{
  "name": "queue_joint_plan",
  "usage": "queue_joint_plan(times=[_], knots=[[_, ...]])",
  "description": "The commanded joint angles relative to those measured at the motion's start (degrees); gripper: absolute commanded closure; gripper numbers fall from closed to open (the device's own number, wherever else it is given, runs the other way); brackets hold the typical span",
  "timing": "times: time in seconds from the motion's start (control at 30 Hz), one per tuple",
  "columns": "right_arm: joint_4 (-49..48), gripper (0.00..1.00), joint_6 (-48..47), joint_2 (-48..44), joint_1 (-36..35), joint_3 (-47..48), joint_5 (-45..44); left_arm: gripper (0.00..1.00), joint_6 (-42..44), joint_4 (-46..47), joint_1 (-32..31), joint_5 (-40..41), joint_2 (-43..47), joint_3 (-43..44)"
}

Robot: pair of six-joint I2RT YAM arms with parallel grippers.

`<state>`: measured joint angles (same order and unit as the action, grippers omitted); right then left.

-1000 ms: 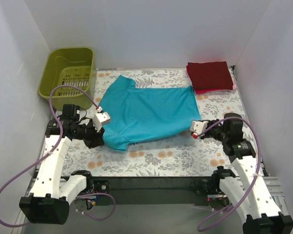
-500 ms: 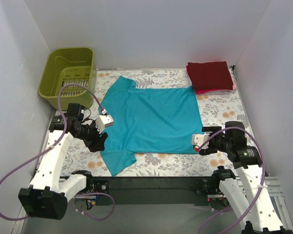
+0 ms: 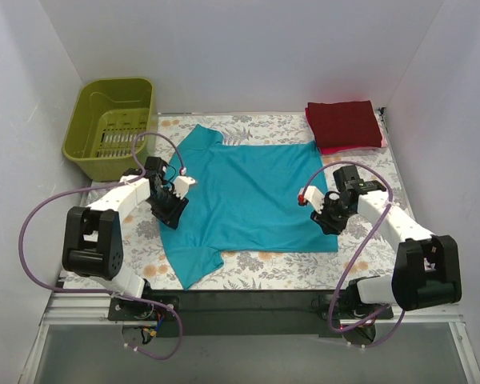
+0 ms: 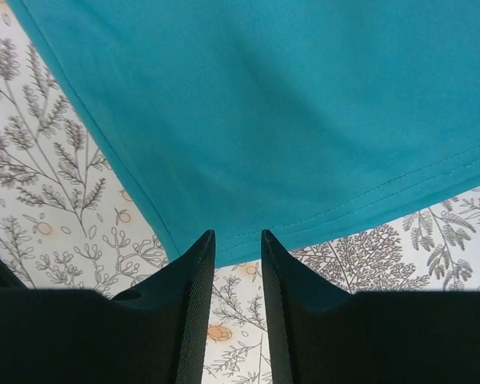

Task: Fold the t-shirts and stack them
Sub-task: Flatten the tshirt out

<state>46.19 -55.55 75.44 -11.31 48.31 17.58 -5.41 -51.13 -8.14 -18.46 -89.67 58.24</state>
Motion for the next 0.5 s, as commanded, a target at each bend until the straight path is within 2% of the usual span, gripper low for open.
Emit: queue_joint_plan(times=[0.0, 0.2, 0.3, 0.47], knots=[[-2.5, 0.65, 2.7, 1.4, -0.6, -3.0, -5.6, 0.68, 0.5, 3.8, -1.1, 6.4, 0.1, -5.5], [-2.8, 0.66, 1.4, 1.9, -0.6, -7.4, -10.5, 0.79, 1.0, 0.8, -2.2, 8.2, 0.8, -9.6], [-1.5, 0.68, 0.5, 0.8, -0.6, -9.5, -12.0, 0.8, 1.6, -1.6, -2.7, 8.5, 3.4, -11.0], [6.2, 0.7, -1.8, -4.6, -0.7, -10.1, -10.6, 0.8, 3.9, -9.0, -3.5, 8.8, 7.7, -11.6]])
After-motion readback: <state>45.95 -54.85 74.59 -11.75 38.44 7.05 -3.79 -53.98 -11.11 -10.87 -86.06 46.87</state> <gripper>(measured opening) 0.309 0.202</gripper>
